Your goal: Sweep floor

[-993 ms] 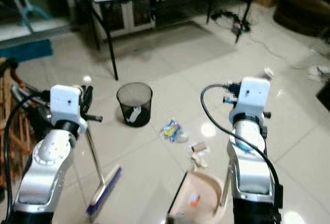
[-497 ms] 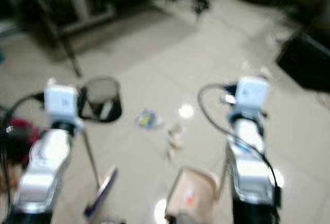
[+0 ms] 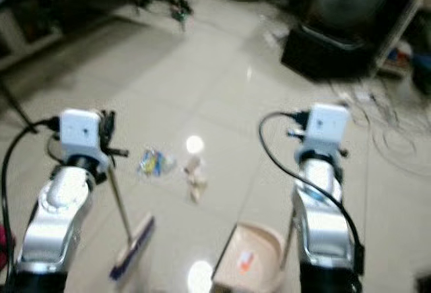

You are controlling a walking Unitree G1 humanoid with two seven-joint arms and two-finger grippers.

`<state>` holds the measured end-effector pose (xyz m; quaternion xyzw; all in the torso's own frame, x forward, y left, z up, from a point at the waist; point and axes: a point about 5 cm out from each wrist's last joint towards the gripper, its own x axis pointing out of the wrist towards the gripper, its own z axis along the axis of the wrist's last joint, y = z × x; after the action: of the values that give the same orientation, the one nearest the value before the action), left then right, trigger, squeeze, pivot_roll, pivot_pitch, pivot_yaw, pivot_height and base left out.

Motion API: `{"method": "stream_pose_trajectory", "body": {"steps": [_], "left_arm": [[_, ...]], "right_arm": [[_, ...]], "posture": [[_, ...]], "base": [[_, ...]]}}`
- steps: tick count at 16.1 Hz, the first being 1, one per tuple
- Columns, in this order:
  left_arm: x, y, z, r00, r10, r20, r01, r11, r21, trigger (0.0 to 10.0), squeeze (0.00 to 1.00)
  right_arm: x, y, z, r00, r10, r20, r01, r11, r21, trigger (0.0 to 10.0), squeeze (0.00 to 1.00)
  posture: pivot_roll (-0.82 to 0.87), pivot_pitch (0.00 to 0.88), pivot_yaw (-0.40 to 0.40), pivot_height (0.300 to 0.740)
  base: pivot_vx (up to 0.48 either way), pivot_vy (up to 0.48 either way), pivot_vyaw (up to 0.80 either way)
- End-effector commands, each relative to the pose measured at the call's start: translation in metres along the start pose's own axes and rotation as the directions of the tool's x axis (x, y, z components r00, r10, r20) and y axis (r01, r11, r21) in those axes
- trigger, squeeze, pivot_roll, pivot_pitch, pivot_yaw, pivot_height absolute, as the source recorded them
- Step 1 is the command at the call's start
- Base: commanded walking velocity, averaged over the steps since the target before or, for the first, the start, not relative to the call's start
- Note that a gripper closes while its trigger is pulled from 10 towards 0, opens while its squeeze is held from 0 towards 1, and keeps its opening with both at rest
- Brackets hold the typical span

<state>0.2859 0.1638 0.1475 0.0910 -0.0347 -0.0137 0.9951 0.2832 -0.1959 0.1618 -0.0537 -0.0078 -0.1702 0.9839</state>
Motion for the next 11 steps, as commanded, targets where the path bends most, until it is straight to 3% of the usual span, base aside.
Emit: {"method": "stream_pose_trajectory", "body": {"steps": [1,3,5,6,8,9,11], "left_arm": [[0.0014,-0.0017,0.0049,1.000,-0.014,0.022,0.014,1.000,0.008,10.0,0.00],[0.0026,-0.0019,0.0053,0.999,-0.021,0.025,0.021,1.000,0.011,10.0,0.00],[0.0034,-0.0018,0.0057,0.999,-0.026,0.028,0.026,1.000,0.016,10.0,0.00],[0.0035,-0.0020,0.0071,0.999,-0.028,0.038,0.026,0.999,0.041,10.0,0.00],[0.0028,-0.0026,0.0072,0.999,-0.024,0.037,0.021,0.997,0.070,10.0,0.00],[0.0025,-0.0029,0.0068,0.999,-0.020,0.034,0.018,0.998,0.063,10.0,0.00],[0.0023,-0.0034,0.0075,0.999,0.005,0.038,-0.005,1.000,0.004,10.0,0.00]], "right_arm": [[0.0012,-0.0036,0.0037,1.000,-0.022,0.012,0.022,1.000,0.004,10.0,0.00],[0.0014,-0.0026,0.0026,1.000,-0.024,0.009,0.024,1.000,0.011,10.0,0.00],[0.0012,-0.0014,0.0013,1.000,-0.018,0.008,0.018,1.000,0.017,10.0,0.00],[0.0013,0.0001,0.0010,1.000,-0.007,0.011,0.007,1.000,0.016,10.0,0.00],[0.0017,0.0032,0.0011,1.000,0.010,0.018,-0.010,1.000,0.004,10.0,0.00],[0.0024,0.0040,0.0021,1.000,0.014,0.027,-0.014,1.000,-0.004,10.0,0.00],[0.0074,0.0046,0.0082,0.998,0.015,0.066,-0.012,0.999,-0.040,10.0,0.00]], "posture": [[0.00,0.062,0.008,0.740],[0.00,0.057,0.012,0.740],[0.00,0.053,0.015,0.740],[0.00,0.051,0.015,0.740],[0.00,0.048,0.013,0.740],[0.01,0.049,0.012,0.740],[0.01,0.052,0.010,0.740]], "base": [[0.000,0.461,-0.80],[0.000,0.459,-0.80],[0.000,0.452,-0.21],[0.000,0.000,0.00],[0.000,-0.480,0.00],[0.000,-0.480,0.00],[0.000,0.000,0.00]]}}
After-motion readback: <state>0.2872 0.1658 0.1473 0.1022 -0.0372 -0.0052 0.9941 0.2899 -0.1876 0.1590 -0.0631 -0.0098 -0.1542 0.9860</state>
